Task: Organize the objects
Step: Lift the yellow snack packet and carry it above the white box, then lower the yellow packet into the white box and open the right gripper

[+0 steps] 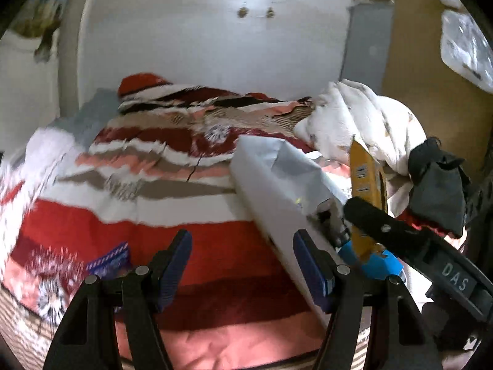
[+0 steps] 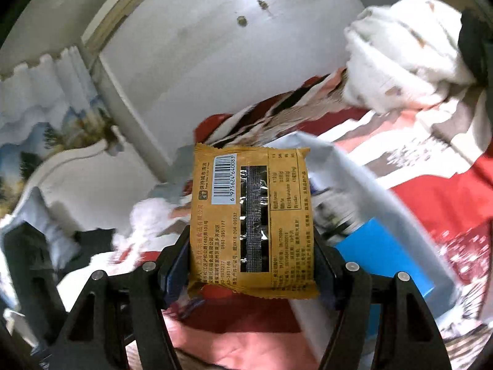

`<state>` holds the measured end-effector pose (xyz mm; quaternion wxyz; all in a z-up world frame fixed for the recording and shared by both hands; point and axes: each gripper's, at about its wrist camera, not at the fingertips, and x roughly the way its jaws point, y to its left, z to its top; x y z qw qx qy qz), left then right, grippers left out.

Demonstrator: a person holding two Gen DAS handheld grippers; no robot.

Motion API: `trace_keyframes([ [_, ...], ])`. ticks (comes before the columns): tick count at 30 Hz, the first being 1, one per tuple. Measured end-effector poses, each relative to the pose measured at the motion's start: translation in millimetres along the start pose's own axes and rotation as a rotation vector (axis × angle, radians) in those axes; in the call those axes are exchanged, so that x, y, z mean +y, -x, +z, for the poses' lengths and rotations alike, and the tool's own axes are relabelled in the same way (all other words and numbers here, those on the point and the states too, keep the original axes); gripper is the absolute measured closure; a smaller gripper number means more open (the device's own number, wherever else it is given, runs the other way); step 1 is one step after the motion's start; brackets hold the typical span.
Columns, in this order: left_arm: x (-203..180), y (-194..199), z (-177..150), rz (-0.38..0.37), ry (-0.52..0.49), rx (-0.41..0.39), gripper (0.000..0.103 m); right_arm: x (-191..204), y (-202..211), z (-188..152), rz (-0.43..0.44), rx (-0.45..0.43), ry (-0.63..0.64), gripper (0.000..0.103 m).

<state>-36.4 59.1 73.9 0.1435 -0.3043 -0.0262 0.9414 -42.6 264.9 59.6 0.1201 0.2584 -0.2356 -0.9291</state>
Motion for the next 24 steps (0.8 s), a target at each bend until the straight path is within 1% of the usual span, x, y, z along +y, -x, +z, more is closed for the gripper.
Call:
trace_keyframes([
  [3, -16.6, -8.9, 0.5, -0.033, -0.043, 0.007, 0.037, -6.6, -4.5, 5.2, -0.021, -0.01, -0.01, 0.034],
  [6, -31.8, -16.0, -0.9, -0.088, -0.076, 0.017, 0.037, -15.0, -8.4, 7.9, -0.09, -0.017, -0.009, 0.034],
  [8, -41.4, -18.5, -1.6, -0.103, -0.093, 0.019, 0.038, -20.5, -11.0, 5.7, -0.113, -0.011, -0.012, 0.034],
  [11, -51.8, -27.8, -4.6, -0.071, -0.125, 0.027, 0.038, -24.5, -14.8, 6.2, -0.172, -0.012, -0.003, 0.034],
  [14, -55.2, -38.1, -9.6, -0.081, -0.126, 0.056, 0.038, -26.1, -23.4, 5.1, -0.265, -0.004, 0.028, 0.034],
  [16, -53.4, -43.8, -12.8, -0.074, -0.125, 0.071, 0.038, -25.1, -28.2, 2.5, -0.296, 0.005, 0.042, 0.034],
  [19, -50.0, -48.8, -17.5, -0.057, -0.12, 0.091, 0.038, -21.0, -30.9, 0.8, -0.306, 0.008, 0.072, 0.034],
  [24, -44.3, -52.1, -20.4, -0.058, -0.091, 0.107, 0.038, -21.2, -28.9, 0.1, -0.31, 0.009, 0.083, 0.034],
])
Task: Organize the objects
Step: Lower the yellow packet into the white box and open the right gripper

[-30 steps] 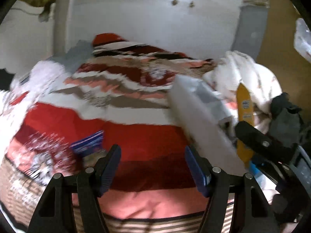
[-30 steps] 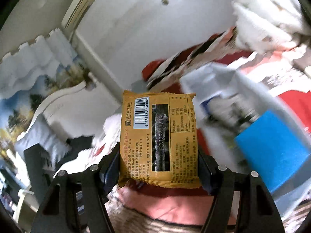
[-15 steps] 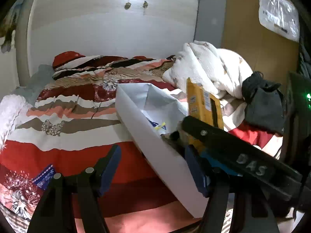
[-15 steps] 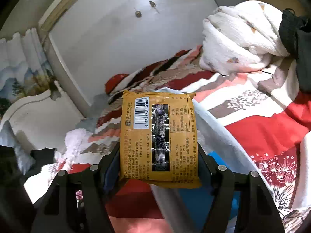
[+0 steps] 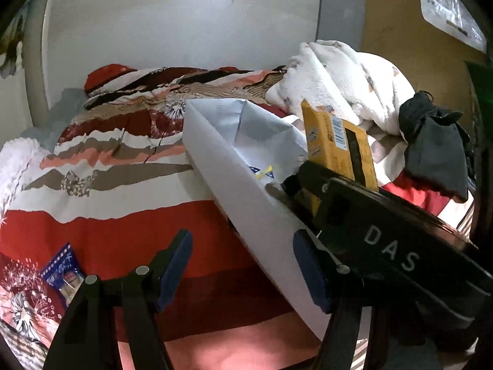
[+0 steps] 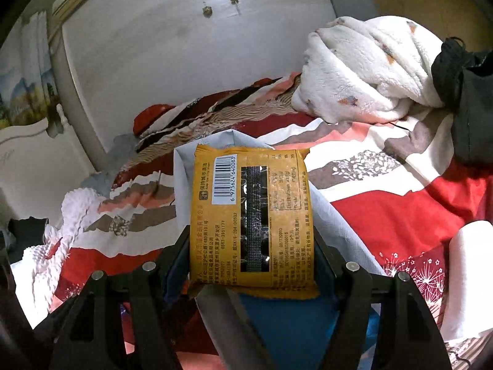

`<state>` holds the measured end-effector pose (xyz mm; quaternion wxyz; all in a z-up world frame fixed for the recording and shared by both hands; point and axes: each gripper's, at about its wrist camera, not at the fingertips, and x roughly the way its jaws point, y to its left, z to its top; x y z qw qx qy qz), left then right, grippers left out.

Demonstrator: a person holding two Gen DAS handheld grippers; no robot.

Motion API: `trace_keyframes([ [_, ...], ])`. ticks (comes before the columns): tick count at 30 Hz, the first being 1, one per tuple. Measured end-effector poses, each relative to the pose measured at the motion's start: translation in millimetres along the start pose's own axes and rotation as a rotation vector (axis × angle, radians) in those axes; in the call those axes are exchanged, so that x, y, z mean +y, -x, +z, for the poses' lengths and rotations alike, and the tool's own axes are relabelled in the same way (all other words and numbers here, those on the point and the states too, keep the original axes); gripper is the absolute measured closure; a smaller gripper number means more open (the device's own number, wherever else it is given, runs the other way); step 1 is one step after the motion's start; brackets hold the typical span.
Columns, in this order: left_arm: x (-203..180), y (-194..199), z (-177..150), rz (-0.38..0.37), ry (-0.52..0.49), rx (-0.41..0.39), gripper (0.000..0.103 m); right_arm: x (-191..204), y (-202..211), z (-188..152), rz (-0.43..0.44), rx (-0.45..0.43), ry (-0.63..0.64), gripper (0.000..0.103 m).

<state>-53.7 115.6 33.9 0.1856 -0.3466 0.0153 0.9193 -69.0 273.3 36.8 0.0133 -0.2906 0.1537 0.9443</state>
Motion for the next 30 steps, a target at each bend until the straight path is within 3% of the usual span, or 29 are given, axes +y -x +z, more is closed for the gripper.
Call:
trace_keyframes([
  [5, -0.4, 2.9, 0.0, -0.009, -0.003, -0.008, 0.038, 1.0, 3.1, -1.3, -0.019, -0.01, 0.03, 0.032],
  [9, -3.5, 3.8, 0.3, -0.011, -0.008, -0.014, 0.038, -5.6, 9.0, -0.6, -0.016, -0.041, -0.018, 0.032],
  [21, -8.5, 8.6, 0.2, -0.048, 0.005, -0.027, 0.038, -31.5, 11.9, 8.5, 0.169, -0.054, -0.27, 0.031],
  [30, 1.6, 7.9, 3.3, -0.05, 0.053, -0.045, 0.037, -13.6, 27.9, 13.6, 0.196, -0.158, -0.196, 0.031],
])
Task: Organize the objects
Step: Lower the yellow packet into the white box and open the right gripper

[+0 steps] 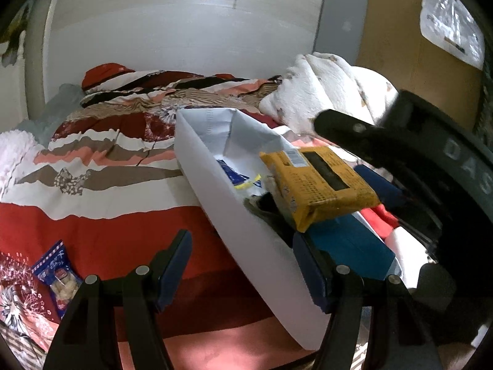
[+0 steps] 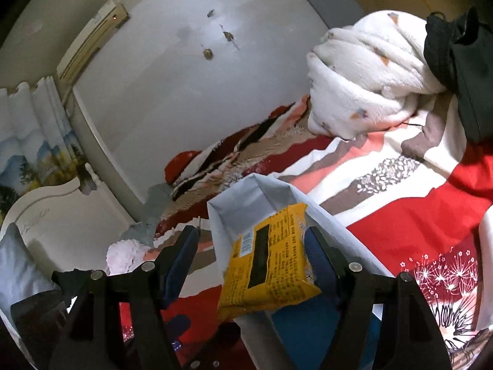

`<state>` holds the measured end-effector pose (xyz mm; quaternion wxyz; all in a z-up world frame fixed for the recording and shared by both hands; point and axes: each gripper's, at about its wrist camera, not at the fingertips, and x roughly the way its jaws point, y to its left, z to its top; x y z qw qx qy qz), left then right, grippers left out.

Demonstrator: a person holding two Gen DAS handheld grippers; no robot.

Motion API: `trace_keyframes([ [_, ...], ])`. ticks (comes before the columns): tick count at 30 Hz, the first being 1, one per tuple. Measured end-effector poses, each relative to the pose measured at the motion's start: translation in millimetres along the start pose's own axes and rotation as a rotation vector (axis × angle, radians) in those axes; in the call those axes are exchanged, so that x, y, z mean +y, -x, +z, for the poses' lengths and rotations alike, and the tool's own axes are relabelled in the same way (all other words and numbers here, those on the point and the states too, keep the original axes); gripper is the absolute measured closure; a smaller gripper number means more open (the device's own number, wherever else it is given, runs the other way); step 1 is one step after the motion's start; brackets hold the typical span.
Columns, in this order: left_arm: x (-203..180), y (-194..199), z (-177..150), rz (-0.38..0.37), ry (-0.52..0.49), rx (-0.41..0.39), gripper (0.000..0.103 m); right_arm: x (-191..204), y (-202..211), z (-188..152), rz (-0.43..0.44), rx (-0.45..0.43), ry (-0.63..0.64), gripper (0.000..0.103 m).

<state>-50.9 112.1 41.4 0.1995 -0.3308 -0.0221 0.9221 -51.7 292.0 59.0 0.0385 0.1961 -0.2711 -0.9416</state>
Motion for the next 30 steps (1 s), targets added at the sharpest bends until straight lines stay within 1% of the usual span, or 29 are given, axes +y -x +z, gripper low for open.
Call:
trace_keyframes([
  [2, 5.3, -3.9, 4.6, -0.011, 0.037, -0.024, 0.037, -0.8, 1.9, -0.2, 0.007, -0.012, -0.011, 0.031],
  [4, 12.2, -9.8, 7.1, -0.03, 0.092, -0.035, 0.037, -1.4, 3.1, -0.3, 0.041, -0.022, -0.02, 0.031],
  [5, 16.1, -14.0, 8.3, -0.039, 0.124, -0.034, 0.037, -0.8, 1.7, -0.7, 0.073, -0.019, -0.02, 0.031],
  [7, 22.9, -23.4, 12.2, -0.052, 0.168, -0.027, 0.037, 0.3, -4.3, -2.5, 0.093, -0.012, -0.021, 0.031],
  [9, 27.3, -28.0, 17.4, -0.031, 0.187, -0.028, 0.037, 1.1, -14.8, -4.8, 0.087, -0.002, -0.019, 0.031],
  [11, 32.1, -28.2, 18.6, -0.023, 0.198, -0.034, 0.037, 1.1, -20.5, -6.0, 0.06, 0.009, -0.013, 0.032],
  [12, 34.9, -27.7, 17.3, -0.024, 0.204, -0.037, 0.038, 0.9, -17.3, -5.2, 0.045, -0.003, -0.013, 0.032],
  [13, 36.7, -27.9, 16.7, -0.021, 0.204, -0.034, 0.038, 0.9, -8.8, -3.5, 0.036, -0.032, -0.007, 0.032],
  [14, 38.6, -28.4, 15.8, -0.01, 0.2, -0.026, 0.038, 1.2, 1.0, -0.7, 0.027, -0.061, 0.005, 0.032],
  [16, 42.4, -27.7, 15.0, 0.01, 0.194, -0.015, 0.038, 2.0, 15.8, 4.6, 0.001, -0.088, 0.036, 0.032],
  [18, 46.9, -23.8, 13.8, 0.017, 0.2, -0.015, 0.038, -1.7, 23.3, 6.8, -0.044, -0.071, 0.065, 0.032],
  [19, 49.2, -21.0, 14.0, 0.015, 0.208, -0.018, 0.038, -7.0, 22.5, 5.8, -0.072, -0.041, 0.064, 0.032],
  [21, 52.4, -12.6, 12.5, 0.009, 0.219, -0.028, 0.038, -17.7, 15.7, 2.2, -0.089, 0.017, 0.033, 0.032],
  [22, 53.8, -9.0, 12.1, 0.011, 0.221, -0.033, 0.038, -24.2, 9.2, -0.4, -0.076, 0.059, 0.007, 0.034],
  [24, 57.1, -1.1, 10.6, 0.03, 0.224, -0.042, 0.038, -30.9, -0.6, -4.6, -0.04, 0.119, -0.021, 0.042],
  [25, 59.9, 2.5, 9.5, 0.05, 0.229, -0.046, 0.038, -31.1, -2.9, -7.1, -0.035, 0.131, -0.023, 0.045],
  [28, 73.9, 12.7, 4.1, 0.107, 0.253, -0.045, 0.038, -23.0, 2.7, -10.8, -0.027, 0.1, 0.013, 0.045],
  [30, 86.5, 18.4, -0.1, 0.136, 0.293, -0.033, 0.038, -12.1, 8.1, -11.5, 0.015, 0.077, 0.048, 0.045],
])
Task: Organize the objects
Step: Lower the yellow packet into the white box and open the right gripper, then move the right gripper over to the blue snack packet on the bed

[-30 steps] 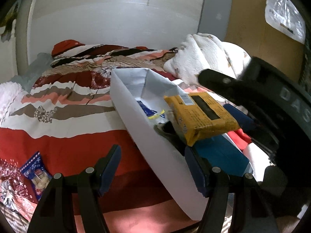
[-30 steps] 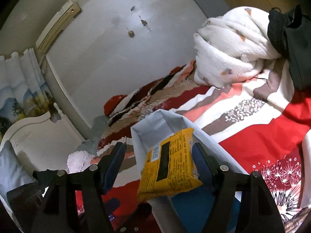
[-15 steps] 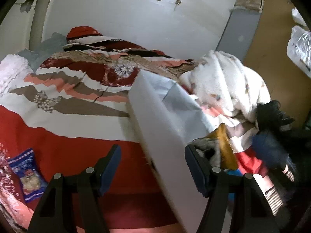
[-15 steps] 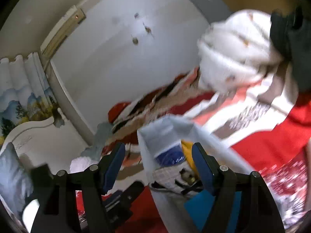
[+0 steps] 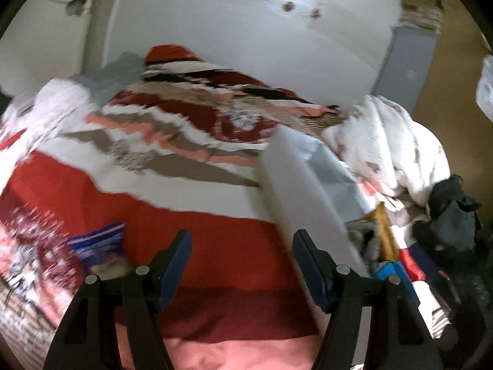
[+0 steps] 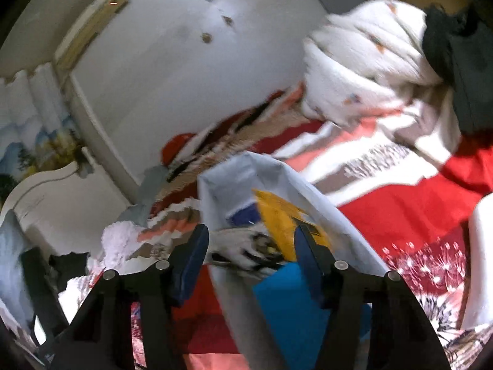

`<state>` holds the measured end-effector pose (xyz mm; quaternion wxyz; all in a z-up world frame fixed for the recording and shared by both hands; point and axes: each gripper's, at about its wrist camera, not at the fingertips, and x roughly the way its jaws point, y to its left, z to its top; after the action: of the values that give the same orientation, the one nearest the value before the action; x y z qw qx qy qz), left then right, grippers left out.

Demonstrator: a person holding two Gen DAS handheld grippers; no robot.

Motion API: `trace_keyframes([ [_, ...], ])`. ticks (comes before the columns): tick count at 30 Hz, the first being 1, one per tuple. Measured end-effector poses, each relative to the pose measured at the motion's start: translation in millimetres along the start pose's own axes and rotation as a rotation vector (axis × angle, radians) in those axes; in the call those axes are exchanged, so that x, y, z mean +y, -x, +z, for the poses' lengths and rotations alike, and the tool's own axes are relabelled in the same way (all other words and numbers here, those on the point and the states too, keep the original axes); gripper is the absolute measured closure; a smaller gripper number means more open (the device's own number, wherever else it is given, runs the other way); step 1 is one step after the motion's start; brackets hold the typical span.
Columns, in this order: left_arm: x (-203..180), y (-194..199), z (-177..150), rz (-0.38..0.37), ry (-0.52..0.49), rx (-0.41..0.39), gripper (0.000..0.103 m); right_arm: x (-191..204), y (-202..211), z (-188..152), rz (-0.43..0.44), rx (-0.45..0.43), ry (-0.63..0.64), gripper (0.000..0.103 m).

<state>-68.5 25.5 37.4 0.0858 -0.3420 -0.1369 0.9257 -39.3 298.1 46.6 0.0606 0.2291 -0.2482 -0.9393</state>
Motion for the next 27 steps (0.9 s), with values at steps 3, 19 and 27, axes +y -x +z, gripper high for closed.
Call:
trace_keyframes([
  [3, 22.8, 2.7, -5.0, 0.016, 0.064, 0.045, 0.038, 19.1, 0.2, -4.5, 0.069, -0.003, 0.066, 0.044],
  [19, 91.0, 27.1, -15.3, 0.239, 0.156, 0.144, 0.038, 121.4, -49.1, -83.0, 0.2, 0.3, 0.542, 0.035],
  [27, 99.7, 25.2, -18.9, 0.264, 0.125, 0.176, 0.038, 129.6, -99.6, -140.6, 0.086, 0.535, 0.759, 0.035],
])
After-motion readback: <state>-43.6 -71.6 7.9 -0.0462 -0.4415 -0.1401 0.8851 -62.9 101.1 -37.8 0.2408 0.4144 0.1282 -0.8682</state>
